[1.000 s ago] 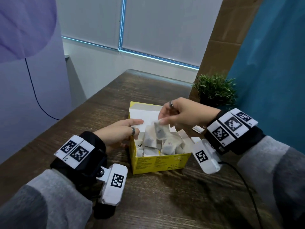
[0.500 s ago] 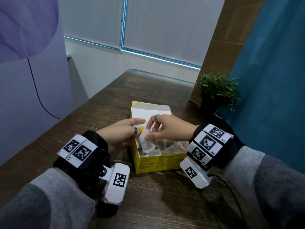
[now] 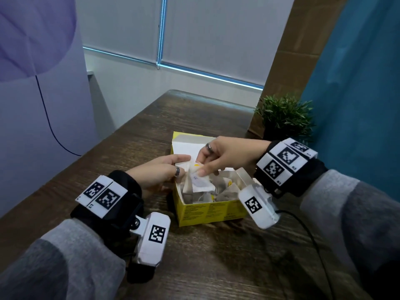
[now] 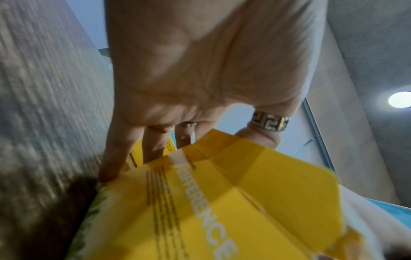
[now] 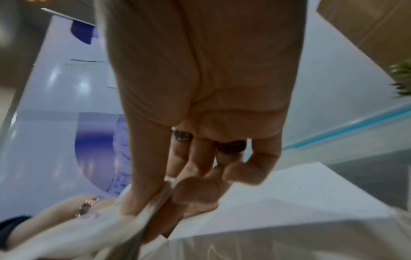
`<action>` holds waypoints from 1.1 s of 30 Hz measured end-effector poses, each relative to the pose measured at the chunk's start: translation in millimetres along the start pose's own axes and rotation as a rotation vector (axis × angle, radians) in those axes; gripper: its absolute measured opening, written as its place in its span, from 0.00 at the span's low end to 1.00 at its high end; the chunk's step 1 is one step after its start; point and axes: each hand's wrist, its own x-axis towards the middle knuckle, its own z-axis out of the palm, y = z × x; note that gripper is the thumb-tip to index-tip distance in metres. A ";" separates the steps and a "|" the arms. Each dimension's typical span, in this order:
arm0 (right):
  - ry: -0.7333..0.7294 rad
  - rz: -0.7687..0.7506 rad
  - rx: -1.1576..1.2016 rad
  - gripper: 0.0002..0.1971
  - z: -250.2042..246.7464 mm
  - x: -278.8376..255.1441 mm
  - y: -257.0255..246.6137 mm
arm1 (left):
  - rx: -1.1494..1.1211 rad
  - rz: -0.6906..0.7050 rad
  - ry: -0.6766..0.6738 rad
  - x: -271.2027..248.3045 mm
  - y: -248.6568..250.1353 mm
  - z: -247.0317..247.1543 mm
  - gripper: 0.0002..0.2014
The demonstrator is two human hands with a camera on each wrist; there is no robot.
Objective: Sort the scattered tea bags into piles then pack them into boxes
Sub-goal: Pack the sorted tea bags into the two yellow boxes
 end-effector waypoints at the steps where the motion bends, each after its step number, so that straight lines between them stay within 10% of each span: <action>1: -0.029 0.029 -0.015 0.05 3.2 2.4 1.8 | 0.013 -0.006 0.012 0.1 0.3 0.7 0.35; 8: 0.203 0.048 -0.244 0.12 3.8 -4.9 7.5 | 0.054 -0.023 0.047 -2.3 2.5 1.9 0.33; 14: -0.130 0.208 -0.297 0.20 1.6 -38.0 20.7 | 0.068 -0.026 0.059 -3.7 4.1 3.4 0.33; 22: 0.151 0.186 -0.566 0.12 14.6 -23.7 53.0 | 0.036 -0.024 0.027 -8.2 6.2 3.6 0.36; 30: 0.572 0.273 0.194 0.06 -46.8 -37.1 100.4 | -0.005 -0.029 0.007 -1.9 1.8 -1.9 0.44; 33: 0.428 0.547 -0.005 0.06 -54.4 -39.7 144.6 | -0.001 -0.016 0.001 0.9 -0.3 -2.8 0.39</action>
